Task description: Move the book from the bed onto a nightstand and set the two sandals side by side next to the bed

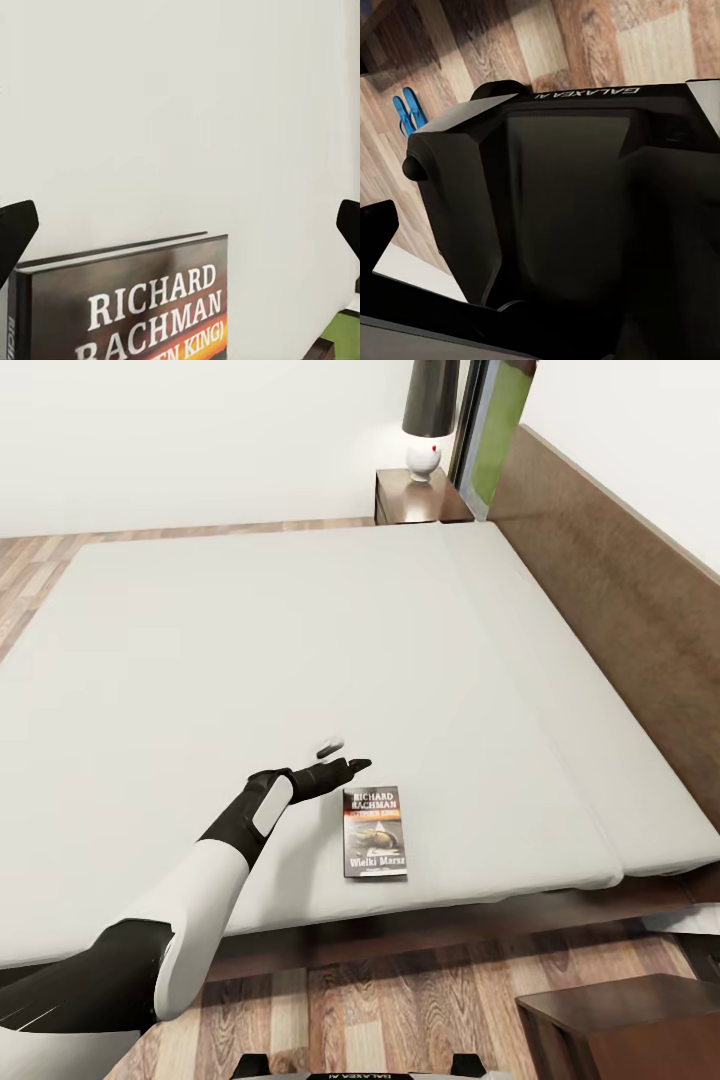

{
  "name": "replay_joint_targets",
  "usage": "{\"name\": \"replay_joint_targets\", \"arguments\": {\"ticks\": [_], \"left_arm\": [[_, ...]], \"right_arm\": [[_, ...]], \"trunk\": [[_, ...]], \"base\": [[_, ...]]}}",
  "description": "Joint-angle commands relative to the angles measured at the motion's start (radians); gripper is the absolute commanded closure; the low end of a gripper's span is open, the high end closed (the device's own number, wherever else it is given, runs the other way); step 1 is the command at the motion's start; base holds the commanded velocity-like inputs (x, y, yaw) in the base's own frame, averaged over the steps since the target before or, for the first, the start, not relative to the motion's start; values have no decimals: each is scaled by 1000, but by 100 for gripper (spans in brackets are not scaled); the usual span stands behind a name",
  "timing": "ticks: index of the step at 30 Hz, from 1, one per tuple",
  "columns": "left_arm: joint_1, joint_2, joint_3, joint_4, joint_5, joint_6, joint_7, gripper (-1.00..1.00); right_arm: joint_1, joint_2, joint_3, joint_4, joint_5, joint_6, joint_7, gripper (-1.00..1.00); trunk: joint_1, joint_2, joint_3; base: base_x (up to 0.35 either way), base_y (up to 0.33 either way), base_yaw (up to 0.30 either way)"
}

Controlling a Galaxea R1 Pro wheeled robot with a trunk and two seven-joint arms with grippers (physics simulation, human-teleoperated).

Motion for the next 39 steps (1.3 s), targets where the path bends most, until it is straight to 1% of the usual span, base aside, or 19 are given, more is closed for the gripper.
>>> {"name": "replay_joint_targets", "arguments": {"ticks": [1,3,17,23,32,39], "left_arm": [[0,0,0,-1,7,6,1,-100],[0,0,0,-1,7,6,1,-100],[-1,0,1,-3,5,6,5,-100],[-1,0,3,-13,4,20,10,-100],[-1,0,2,-106,6,91,12,-100],[-1,0,2,-119,7,129,11,-100]], "right_arm": [[0,0,-9,-1,9,3,4,-100],[0,0,-9,-1,9,3,4,-100],[0,1,-9,-1,9,3,4,-100],[0,0,-9,-1,9,3,4,-100],[0,1,-9,-1,9,3,4,-100],[0,1,-9,-1,9,3,4,-100]], "trunk": [[4,-7,-4],[11,-21,-10],[11,-21,-10],[11,-21,-10],[11,-21,-10],[11,-21,-10]], "base": [[0,0,0],[0,0,0],[0,0,0],[0,0,0],[0,0,0],[0,0,0]]}}
